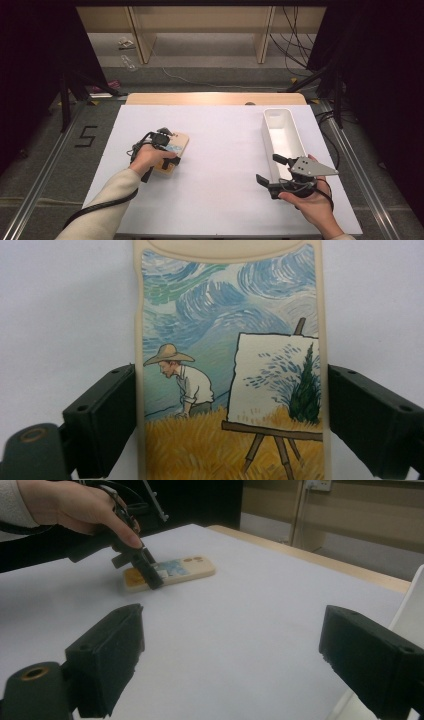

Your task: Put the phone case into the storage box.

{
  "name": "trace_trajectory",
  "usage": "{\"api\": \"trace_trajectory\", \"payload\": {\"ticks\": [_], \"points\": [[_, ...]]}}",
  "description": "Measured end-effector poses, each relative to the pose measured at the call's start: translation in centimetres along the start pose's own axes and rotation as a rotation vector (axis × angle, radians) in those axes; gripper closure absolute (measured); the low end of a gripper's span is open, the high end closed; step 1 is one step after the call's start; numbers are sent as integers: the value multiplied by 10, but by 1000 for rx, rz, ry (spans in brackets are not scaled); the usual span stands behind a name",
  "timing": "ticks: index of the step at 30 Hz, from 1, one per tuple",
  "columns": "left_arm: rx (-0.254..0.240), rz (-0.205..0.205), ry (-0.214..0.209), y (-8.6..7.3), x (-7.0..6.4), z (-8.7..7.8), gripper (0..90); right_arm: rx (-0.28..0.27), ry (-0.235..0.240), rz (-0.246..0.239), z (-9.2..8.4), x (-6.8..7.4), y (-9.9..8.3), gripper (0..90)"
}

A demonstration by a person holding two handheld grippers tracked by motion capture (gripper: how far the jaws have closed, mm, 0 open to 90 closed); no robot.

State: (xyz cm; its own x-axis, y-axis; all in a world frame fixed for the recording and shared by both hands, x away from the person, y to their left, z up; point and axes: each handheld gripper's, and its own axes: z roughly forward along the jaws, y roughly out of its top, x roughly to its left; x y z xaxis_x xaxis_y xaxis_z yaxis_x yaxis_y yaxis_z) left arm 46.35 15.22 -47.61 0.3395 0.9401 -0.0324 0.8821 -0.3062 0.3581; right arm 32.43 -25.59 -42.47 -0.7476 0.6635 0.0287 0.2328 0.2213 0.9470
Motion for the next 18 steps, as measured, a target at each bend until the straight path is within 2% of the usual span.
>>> {"api": "trace_trajectory", "payload": {"ticks": [9, 18], "points": [[-29, 2, -20, -3, 0, -2, 111, -3, 0, 2, 0, 0, 0, 121], [-88, 34, -36, -4, -3, -11, 112, -2, 0, -1, 0, 0, 0, 121]]}}
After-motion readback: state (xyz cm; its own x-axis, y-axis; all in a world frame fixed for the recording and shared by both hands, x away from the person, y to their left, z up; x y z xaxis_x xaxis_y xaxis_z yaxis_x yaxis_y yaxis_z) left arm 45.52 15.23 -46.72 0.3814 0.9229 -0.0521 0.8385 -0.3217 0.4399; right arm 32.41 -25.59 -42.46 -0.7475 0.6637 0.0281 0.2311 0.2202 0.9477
